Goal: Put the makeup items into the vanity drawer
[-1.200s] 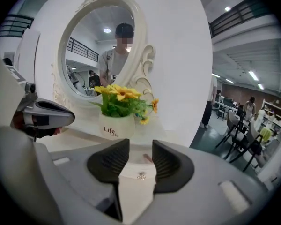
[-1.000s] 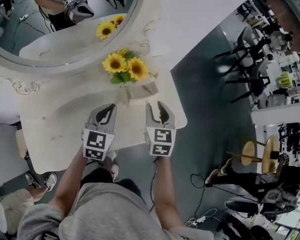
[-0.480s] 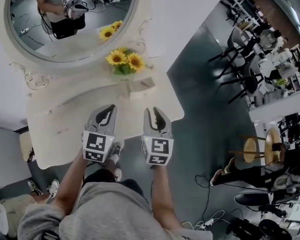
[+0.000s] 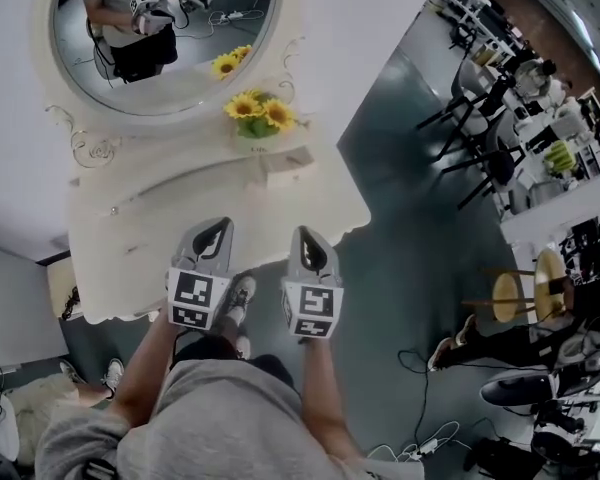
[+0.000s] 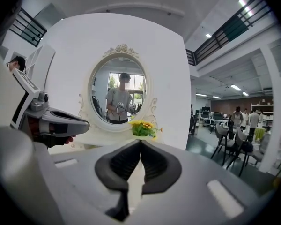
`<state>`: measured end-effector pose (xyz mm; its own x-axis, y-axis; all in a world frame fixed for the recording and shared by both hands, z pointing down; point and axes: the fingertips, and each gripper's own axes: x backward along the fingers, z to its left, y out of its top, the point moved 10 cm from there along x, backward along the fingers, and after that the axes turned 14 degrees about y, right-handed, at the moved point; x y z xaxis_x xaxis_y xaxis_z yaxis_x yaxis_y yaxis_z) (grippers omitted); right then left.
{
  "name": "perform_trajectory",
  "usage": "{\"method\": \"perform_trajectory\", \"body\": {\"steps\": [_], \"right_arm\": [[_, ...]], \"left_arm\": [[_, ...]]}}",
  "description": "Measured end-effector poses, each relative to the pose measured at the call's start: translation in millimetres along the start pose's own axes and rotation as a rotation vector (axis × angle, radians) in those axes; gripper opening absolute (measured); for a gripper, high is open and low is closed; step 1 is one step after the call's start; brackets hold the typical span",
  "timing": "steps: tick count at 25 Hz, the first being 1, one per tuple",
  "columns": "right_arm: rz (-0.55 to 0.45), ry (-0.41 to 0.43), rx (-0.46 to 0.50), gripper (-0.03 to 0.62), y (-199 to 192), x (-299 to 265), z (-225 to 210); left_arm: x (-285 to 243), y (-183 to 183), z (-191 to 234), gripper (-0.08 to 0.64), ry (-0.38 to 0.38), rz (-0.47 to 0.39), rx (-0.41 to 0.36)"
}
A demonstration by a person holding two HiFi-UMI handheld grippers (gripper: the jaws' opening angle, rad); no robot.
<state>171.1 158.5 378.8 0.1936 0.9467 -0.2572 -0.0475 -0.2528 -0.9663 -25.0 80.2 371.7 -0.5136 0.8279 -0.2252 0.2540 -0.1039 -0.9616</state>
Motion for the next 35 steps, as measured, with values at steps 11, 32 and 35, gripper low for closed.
{"method": "perform_trajectory", "body": {"steps": [11,32,35], "right_arm": [[0.004,0.019,0.023,0.006,-5.0,9.3,-2.9],[0.138,0.206,0.037,0.006,-16.0,-127.0,-40.4],[0.173,0.233,0.028,0.006,-27.9,-151.7,-43.0]], "left_arm": [[5.5,1.6,-10.7,0.011,0.003,-0.009,0.004],[-90.9,-28.6,26.0,0.011,0.083,0.132,0.064],[-104.7,-43.2,33.9,0.011,0.094,0.170,0.074]]}}
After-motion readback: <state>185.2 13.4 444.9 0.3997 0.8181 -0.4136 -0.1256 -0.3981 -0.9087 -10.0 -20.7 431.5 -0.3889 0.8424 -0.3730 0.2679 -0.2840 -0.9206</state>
